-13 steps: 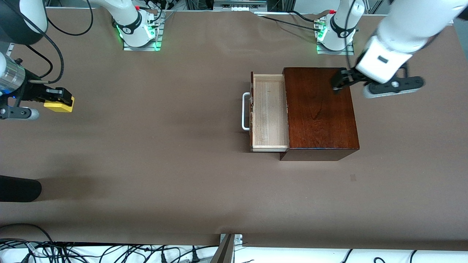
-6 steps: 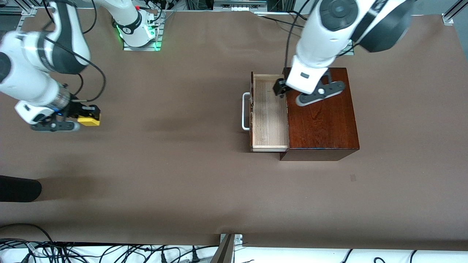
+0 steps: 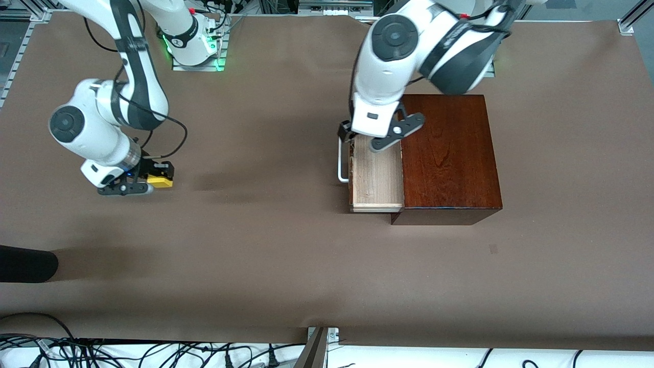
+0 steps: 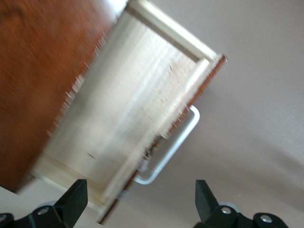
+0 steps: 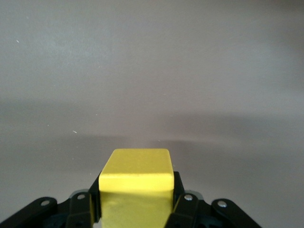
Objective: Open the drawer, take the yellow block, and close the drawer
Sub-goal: 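Lower the block with the right gripper while the left gripper reaches the drawer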
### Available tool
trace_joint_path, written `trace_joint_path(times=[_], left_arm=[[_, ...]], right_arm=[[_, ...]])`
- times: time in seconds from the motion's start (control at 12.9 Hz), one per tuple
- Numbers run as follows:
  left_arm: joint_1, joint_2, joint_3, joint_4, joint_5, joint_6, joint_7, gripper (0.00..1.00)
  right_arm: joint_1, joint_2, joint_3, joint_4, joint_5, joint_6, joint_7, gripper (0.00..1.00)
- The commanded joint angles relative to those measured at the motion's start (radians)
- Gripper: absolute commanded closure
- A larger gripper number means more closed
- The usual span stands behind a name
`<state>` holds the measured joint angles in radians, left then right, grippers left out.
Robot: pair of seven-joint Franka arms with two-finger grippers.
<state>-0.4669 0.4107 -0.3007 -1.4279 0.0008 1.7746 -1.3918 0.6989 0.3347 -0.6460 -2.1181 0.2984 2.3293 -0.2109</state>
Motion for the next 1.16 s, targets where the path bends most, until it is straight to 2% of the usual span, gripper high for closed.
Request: trace_joint_path(times=[0.0, 0.16, 0.31, 0.39, 0.54, 0.62, 0.7, 0.78, 0.93, 1.09], left_arm=[[-0.068, 0.118, 0.012, 0.113, -0.01, 0.029, -0.151, 0.0], [-0.119, 0.172, 0.023, 0.141, -0.01, 0.084, -0.238, 0.0], [-0.173, 0.207, 0.046, 0.142, -0.01, 0.133, -0.265, 0.22], [-0.183, 0.226, 0.051, 0.142, -0.01, 0.149, -0.271, 0.4], [-0.197, 0.256, 0.051, 0.142, -0.01, 0.174, -0.279, 0.82], [-0.202, 0.27, 0.055, 0.142, -0.008, 0.181, -0.279, 0.95], [-0.207, 0.283, 0.06, 0.142, -0.007, 0.184, -0.28, 1.0], [-0.208, 0.289, 0.06, 0.141, 0.013, 0.183, -0.283, 1.0], [-0.207, 0.313, 0.064, 0.141, 0.041, 0.181, -0.369, 1.0], [-0.208, 0.33, 0.071, 0.141, 0.083, 0.181, -0.417, 1.0]], right_arm=[[0.002, 0.07, -0.001, 0.013, 0.059, 0.024, -0.065, 1.0], [-0.001, 0.116, 0.029, 0.01, 0.061, 0.073, -0.067, 1.0], [-0.004, 0.133, 0.031, 0.009, 0.062, 0.079, -0.09, 1.0], [-0.007, 0.135, 0.031, 0.007, 0.064, 0.079, -0.1, 1.0], [-0.009, 0.153, 0.034, 0.007, 0.065, 0.091, -0.102, 1.0], [-0.009, 0.164, 0.034, 0.007, 0.068, 0.097, -0.102, 0.99], [-0.009, 0.17, 0.035, 0.007, 0.097, 0.097, -0.104, 0.96], [-0.007, 0.176, 0.036, 0.007, 0.12, 0.097, -0.119, 0.88], [-0.009, 0.178, 0.036, 0.01, 0.125, 0.096, -0.127, 0.0], [-0.009, 0.176, 0.036, 0.013, 0.125, 0.094, -0.127, 0.0]])
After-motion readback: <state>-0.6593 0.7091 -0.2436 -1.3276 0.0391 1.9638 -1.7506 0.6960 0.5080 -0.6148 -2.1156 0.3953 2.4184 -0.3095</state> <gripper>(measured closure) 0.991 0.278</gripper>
